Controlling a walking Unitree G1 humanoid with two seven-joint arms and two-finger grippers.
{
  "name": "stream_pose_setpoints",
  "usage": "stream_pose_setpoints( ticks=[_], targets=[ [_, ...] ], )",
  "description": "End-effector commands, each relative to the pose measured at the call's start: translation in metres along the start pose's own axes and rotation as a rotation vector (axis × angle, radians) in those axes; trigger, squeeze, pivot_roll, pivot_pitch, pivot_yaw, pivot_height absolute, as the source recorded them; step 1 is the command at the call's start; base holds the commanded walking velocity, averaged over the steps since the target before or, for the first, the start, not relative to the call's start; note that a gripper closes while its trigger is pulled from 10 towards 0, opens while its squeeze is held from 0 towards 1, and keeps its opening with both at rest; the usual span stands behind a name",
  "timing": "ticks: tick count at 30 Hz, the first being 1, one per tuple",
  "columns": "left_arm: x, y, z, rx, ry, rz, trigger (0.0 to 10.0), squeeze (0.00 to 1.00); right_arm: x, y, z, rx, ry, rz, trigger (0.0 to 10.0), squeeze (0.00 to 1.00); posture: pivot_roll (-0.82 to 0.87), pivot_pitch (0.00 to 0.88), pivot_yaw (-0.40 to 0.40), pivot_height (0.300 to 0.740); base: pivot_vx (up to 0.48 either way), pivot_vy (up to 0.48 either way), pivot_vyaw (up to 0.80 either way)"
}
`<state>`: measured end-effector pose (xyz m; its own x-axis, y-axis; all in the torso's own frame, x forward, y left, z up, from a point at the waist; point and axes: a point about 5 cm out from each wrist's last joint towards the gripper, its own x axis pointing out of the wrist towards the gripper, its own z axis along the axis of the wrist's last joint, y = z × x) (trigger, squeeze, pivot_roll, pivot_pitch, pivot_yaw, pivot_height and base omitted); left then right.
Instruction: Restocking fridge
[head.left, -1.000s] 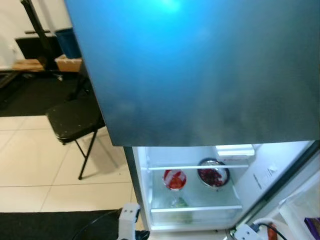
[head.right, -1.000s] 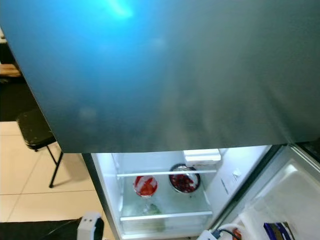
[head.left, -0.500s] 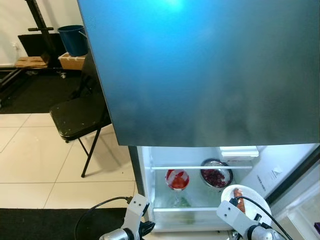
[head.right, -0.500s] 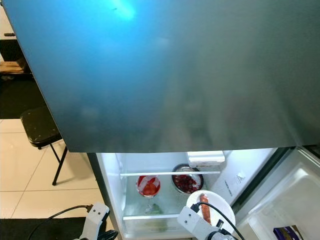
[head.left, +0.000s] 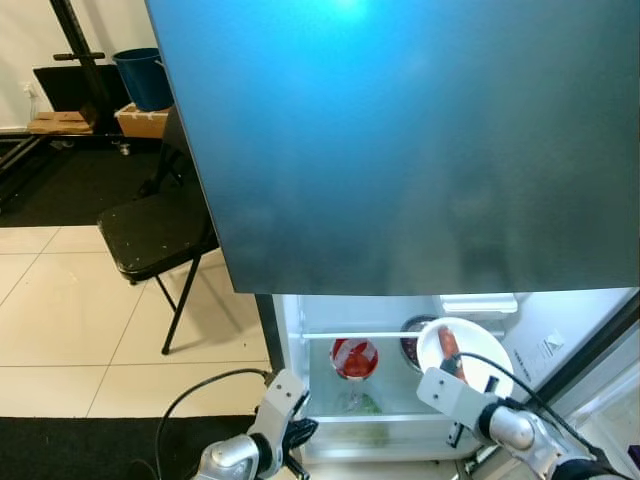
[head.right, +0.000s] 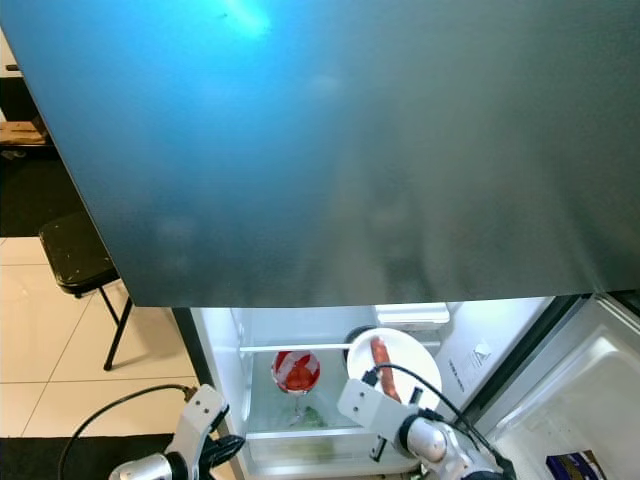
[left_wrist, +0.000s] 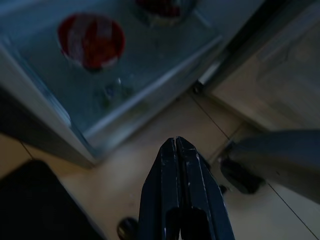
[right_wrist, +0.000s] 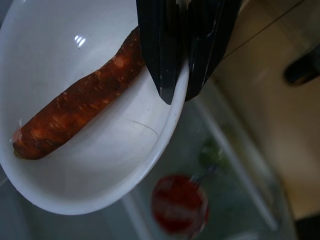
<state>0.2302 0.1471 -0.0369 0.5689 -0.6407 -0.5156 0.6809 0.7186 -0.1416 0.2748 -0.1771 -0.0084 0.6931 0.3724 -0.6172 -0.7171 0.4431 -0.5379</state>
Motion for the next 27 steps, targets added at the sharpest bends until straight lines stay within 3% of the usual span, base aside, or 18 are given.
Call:
stream_pose_setpoints(
  ticks=[1,8,20,27],
  targets=[
    [-0.003,0.007,0.007,0.045,-0.022,0.005,10.0,0.00,0.002,-0.008,0.010,-0.060,-0.044,-0.012,10.0,0.00,-0.05,0.000,-0.016,0.740,0.000,0.000,0.00],
    [0.000,0.004,0.012,0.079,-0.059,0.003,10.0,0.00,0.003,-0.013,0.016,-0.148,-0.056,0.025,10.0,0.00,-0.05,0.000,-0.016,0.720,0.000,0.000,0.00],
    [0.002,0.000,0.016,0.138,-0.082,0.004,10.0,0.00,0.000,-0.011,0.012,-0.186,-0.039,0.118,10.0,0.00,-0.05,0.000,-0.019,0.670,0.000,0.000,0.00],
    [0.005,-0.003,0.016,0.148,-0.085,0.013,10.0,0.00,-0.003,-0.018,0.011,-0.221,-0.041,0.131,10.0,0.00,-0.05,0.000,-0.020,0.645,0.000,0.000,0.00]
  ],
)
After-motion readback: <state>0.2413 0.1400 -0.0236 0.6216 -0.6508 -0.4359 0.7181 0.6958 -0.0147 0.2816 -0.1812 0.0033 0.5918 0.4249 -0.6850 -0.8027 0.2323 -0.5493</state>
